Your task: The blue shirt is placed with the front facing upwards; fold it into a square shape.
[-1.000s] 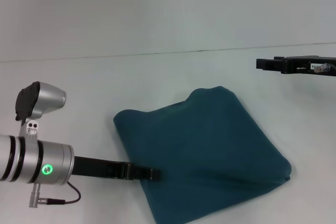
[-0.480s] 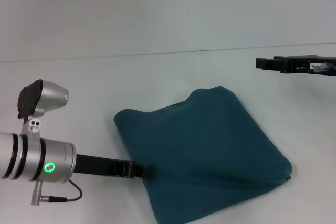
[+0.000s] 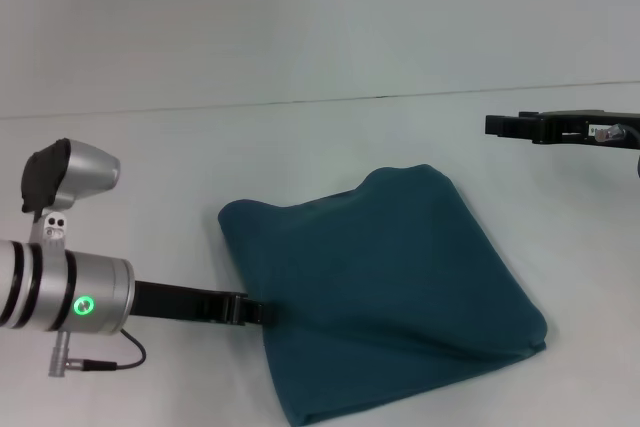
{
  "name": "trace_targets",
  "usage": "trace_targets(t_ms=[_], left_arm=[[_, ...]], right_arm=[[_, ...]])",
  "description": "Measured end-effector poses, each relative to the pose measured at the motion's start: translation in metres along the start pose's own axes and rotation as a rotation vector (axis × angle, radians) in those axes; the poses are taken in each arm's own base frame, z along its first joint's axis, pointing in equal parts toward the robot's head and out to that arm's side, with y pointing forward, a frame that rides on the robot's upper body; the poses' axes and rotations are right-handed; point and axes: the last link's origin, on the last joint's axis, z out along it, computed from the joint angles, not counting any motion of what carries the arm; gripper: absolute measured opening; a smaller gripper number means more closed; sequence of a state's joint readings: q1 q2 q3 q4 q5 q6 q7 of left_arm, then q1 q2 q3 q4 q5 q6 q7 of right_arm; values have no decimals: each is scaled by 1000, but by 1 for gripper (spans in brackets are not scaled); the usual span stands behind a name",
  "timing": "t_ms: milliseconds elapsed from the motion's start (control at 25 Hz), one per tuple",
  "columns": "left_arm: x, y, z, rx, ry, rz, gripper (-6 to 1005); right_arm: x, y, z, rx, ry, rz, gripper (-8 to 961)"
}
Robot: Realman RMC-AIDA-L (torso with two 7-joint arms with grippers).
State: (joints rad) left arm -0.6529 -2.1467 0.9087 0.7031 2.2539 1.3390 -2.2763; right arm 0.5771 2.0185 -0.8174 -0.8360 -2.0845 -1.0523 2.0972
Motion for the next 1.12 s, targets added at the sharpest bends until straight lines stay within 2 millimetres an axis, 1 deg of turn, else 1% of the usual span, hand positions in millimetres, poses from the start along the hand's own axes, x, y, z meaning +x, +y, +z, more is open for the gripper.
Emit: trace_targets(t_ms=[320,520,840,1000,1120], left_arm=[[9,-13,-17,42,37,-3,72],[10,-20,-23,74,35,-6,87],[9,-19,-29,48,48,-20,111],[12,-15,-39,24,78,-14,123],[14,-17,-47,20,127,-28,146]], right_arm=[[3,1,1,-5,4,3,566],[5,4,4,-12,11,1,558],[8,5,4,-16,18,1,545],[8,5,3,-21,21,0,539],[9,4,1,-30,27,-5,534]])
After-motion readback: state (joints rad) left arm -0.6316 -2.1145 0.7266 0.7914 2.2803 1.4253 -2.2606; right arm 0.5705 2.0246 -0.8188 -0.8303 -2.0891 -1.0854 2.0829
